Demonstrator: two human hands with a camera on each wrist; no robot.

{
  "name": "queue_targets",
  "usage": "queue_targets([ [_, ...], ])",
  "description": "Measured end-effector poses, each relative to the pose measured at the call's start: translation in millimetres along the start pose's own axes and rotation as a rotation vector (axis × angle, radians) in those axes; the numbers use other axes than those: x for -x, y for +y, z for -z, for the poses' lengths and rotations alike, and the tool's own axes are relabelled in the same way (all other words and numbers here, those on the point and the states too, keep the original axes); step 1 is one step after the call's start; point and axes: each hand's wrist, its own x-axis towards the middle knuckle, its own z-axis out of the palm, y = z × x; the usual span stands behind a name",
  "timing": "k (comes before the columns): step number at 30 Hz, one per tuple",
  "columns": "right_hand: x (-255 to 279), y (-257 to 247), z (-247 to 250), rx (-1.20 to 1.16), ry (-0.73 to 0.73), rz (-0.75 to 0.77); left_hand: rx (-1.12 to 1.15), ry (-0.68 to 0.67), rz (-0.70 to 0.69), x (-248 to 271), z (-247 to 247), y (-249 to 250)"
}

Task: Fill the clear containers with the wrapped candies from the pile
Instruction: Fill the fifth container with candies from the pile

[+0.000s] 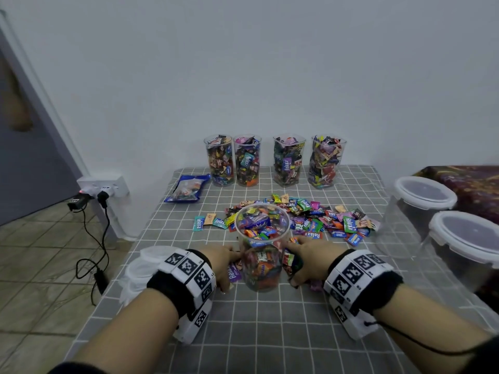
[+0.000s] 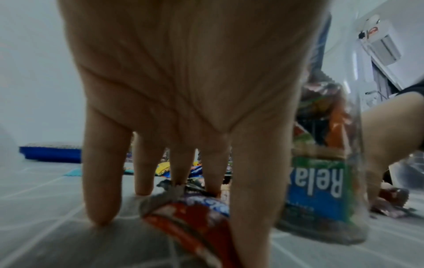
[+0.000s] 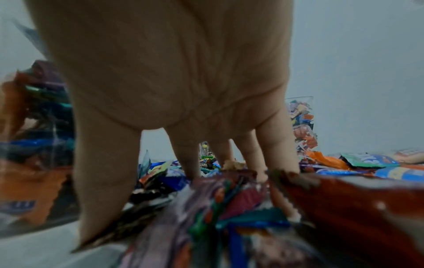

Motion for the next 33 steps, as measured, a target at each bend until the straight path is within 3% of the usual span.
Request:
queue_targets([
  [11,-4.7,1.3,3.9,0.066,0.079,-0.027,0.115,0.151,0.097,-4.1,-3.8,0.8],
  [19,-4.9,4.2,2.3,0.055,0.155,-0.059,0.135,0.146,0.147,-7.0,-2.3,-4.2],
  [33,-3.7,10.0,5.9,-0.067,0.292,-0.135,0.208,0.263,0.164,-4.1,0.7,-11.3],
])
